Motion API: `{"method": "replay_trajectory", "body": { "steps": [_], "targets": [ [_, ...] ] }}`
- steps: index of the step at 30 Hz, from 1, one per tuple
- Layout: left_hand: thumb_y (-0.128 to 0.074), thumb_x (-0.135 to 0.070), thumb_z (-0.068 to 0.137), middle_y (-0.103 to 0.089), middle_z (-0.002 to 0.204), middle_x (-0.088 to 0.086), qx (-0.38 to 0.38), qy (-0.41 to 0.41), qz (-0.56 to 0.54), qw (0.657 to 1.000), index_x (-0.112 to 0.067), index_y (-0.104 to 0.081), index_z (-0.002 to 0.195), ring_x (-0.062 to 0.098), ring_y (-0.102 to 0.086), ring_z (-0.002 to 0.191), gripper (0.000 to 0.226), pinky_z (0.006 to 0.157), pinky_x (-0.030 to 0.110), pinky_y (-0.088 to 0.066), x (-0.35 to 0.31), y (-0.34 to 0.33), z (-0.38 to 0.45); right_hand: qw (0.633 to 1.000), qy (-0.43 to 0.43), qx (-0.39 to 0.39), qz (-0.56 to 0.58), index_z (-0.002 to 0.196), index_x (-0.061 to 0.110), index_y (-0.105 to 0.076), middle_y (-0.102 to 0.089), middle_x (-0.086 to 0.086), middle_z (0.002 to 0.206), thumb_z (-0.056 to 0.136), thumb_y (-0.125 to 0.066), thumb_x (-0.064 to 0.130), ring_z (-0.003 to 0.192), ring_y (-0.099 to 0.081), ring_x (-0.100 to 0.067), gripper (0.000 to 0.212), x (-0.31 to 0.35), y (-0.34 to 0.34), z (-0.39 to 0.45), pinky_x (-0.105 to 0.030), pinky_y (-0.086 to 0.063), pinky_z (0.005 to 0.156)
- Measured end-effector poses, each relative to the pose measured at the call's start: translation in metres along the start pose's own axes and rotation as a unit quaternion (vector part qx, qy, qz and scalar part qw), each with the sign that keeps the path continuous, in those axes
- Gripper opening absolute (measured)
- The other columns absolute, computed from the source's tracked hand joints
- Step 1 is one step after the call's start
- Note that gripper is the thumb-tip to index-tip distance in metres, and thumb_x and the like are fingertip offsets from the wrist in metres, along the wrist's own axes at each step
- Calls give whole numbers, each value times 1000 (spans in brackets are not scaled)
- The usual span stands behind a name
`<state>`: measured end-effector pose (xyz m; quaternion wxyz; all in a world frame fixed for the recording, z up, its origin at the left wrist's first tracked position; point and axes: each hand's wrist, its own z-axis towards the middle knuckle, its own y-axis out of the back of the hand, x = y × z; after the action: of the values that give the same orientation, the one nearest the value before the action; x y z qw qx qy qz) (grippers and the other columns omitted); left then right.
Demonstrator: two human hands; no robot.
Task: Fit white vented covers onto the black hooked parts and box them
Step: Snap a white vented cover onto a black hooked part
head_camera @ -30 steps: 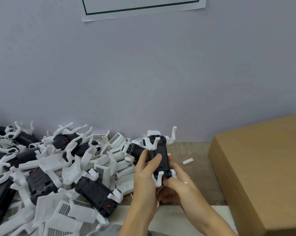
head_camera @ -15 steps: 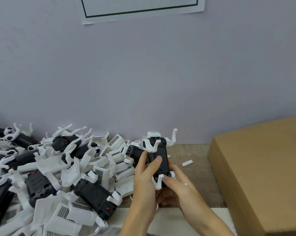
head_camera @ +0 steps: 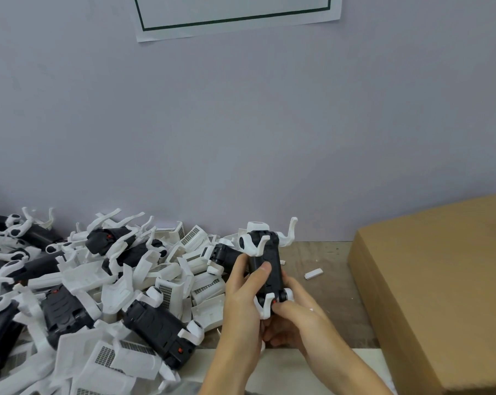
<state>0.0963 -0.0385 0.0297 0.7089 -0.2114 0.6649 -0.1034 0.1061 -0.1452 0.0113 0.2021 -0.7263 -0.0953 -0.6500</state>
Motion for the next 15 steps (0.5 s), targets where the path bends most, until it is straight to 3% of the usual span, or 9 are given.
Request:
{"method": "replay_trajectory", "body": {
  "steps": [4, 8, 10, 12, 14, 15],
  "targets": [
    [-69, -26, 74, -66, 81, 5, -3, 13, -17, 1000, -18, -67, 96, 17, -60, 58, 23, 46, 25, -44, -2, 0, 0, 1000, 3, 1, 10, 127, 45, -57, -67, -11, 83, 94, -54, 15, 73, -60, -23, 44, 1, -1, -1, -31, -49, 67],
    [-66, -29, 75, -64, 90, 19, -43, 45, -133, 989, -7, -67, 105, 27, -62, 64, 38, 55, 32, -51, -13, 0, -1, 999, 27, 41, 18, 117, 45, -65, -69, -8, 84, 78, -63, 38, 75, -63, -20, 40, 6, -1, -5, -30, -50, 69],
    [-62, -27, 80, -66, 86, 21, -68, 44, -191, 978, 0, -71, 97, 29, -66, 67, 33, 56, 34, -57, -22, 6, 2, 998, 47, 36, -2, 118, 42, -65, -70, -5, 87, 81, -64, 41, 76, -64, -19, 38, 5, -3, -4, -28, -49, 67],
    [-58, -23, 89, -65, 82, 19, -93, 9, -245, 965, 0, -73, 85, 30, -65, 72, 27, 65, 37, -56, -29, 13, 5, 993, 67, -31, -89, 113, 43, -64, -71, 0, 87, 89, -64, 35, 72, -65, -11, 26, 0, -5, 0, -21, -48, 64],
    [-52, -23, 97, -63, 86, 17, -110, -36, -282, 952, -2, -67, 95, 30, -60, 80, 26, 77, 38, -49, -37, 19, 8, 965, 85, -100, -228, 107, 40, -61, -67, 4, 87, 91, -66, 34, 69, -60, -2, 18, -5, -5, 1, -16, -47, 64],
    [-49, -26, 99, -63, 88, 16, -109, -52, -294, 948, -4, -66, 99, 29, -60, 81, 27, 79, 39, -48, -41, 22, 9, 943, 86, -112, -301, 107, 39, -58, -63, 8, 90, 87, -67, 43, 73, -59, -1, 22, -6, -6, 1, -16, -46, 65]
  ]
}}
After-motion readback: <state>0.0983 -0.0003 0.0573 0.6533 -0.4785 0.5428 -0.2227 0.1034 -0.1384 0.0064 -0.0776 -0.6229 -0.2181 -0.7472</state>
